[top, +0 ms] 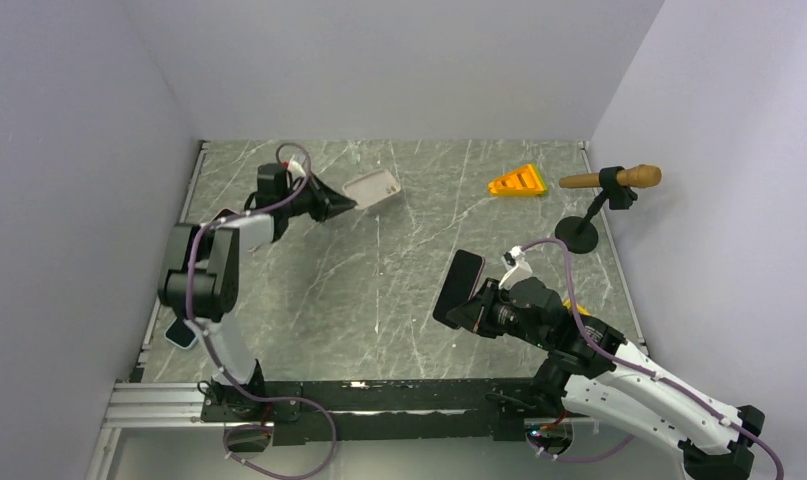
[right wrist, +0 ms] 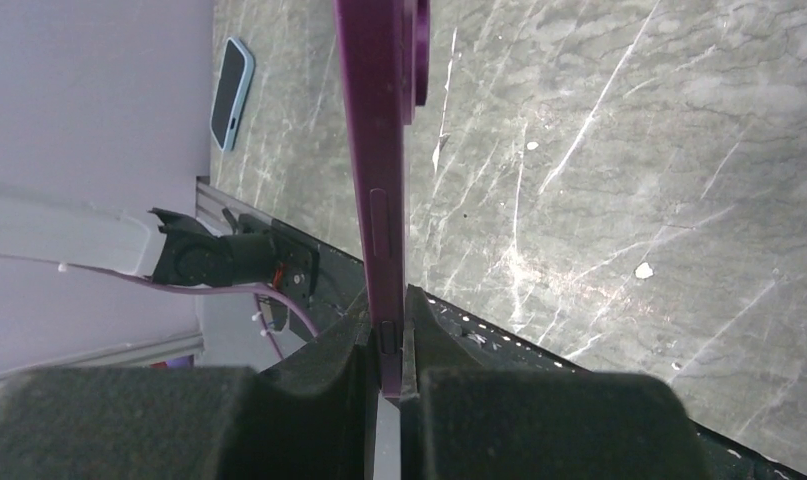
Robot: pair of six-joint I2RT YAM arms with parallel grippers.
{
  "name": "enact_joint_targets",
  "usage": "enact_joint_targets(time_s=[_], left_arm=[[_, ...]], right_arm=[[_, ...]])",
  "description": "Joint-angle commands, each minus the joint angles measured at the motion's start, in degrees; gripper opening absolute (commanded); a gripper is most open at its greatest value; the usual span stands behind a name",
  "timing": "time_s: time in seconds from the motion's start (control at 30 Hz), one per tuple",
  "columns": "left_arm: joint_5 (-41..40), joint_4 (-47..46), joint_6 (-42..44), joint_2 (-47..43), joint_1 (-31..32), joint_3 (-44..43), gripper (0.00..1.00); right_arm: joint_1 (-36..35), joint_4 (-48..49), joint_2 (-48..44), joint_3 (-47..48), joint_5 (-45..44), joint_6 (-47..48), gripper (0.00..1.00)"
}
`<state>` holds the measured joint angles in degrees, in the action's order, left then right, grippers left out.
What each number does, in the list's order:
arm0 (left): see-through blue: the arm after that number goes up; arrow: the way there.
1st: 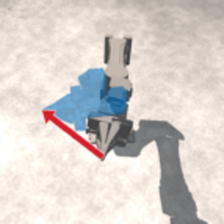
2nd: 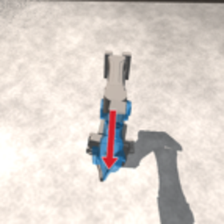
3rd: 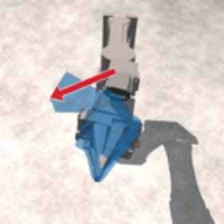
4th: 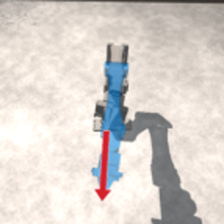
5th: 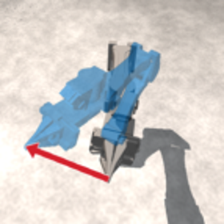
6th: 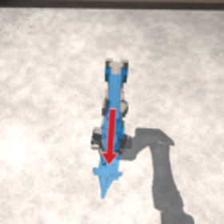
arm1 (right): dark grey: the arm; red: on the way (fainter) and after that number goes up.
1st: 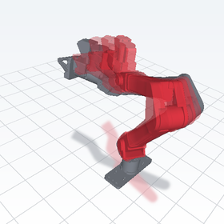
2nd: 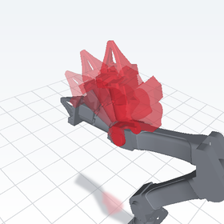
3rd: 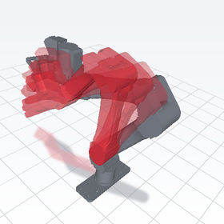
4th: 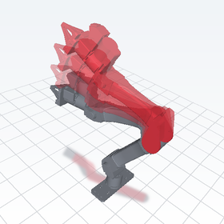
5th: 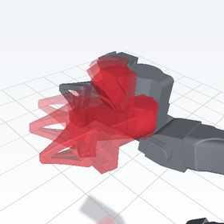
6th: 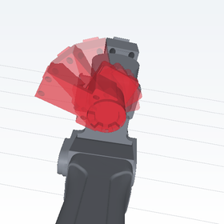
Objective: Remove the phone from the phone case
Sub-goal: Place the phone case at the center of the board.
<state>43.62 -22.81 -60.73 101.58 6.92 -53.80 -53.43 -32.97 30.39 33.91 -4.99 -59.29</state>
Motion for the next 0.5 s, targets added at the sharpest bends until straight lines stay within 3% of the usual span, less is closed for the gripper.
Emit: enact_joint_targets(time_s=[0.0,0.03,0.07,0.13,0.17,0.2,0.3,0.47], left_arm=[[3.07,12.04,6.89,8.13,-1.85,-18.05,0.02],[1.38,19.25,10.09,10.66,-2.33,-23.76,0.14],[-0.73,26.05,13.23,12.78,-3.05,-29.07,0.32],[-4.7,40.61,17.61,16.45,-4.51,-37.91,0.56],[-6.72,44.95,19.15,17.1,-5.21,-40.6,0.84],[-10.02,48.94,20.47,17.03,-5.94,-42.1,0.97],[-21.1,60.1,23.37,14.59,-8.21,-43.37,0.99],[-30.58,57.83,24.83,-0.36,-9.24,-25.88,0.99]], right_arm=[[0.16,3.2,-0.29,1.86,1.12,0.73,0.0],[0.17,3.1,-0.21,2.19,1.13,0.89,0.0],[0.16,3.09,-0.08,2.37,1.19,0.99,0.0],[0.23,3.29,0.34,2.65,1.48,1.17,0.0],[0.18,3.47,0.62,2.74,1.68,1.18,0.0],[0.17,3.56,0.66,2.76,1.96,1.12,0.0],[0.17,4.72,-0.21,1.37,2.19,0.59,0.0],[0.23,6.24,0.29,-0.58,2.84,0.37,0.0]])
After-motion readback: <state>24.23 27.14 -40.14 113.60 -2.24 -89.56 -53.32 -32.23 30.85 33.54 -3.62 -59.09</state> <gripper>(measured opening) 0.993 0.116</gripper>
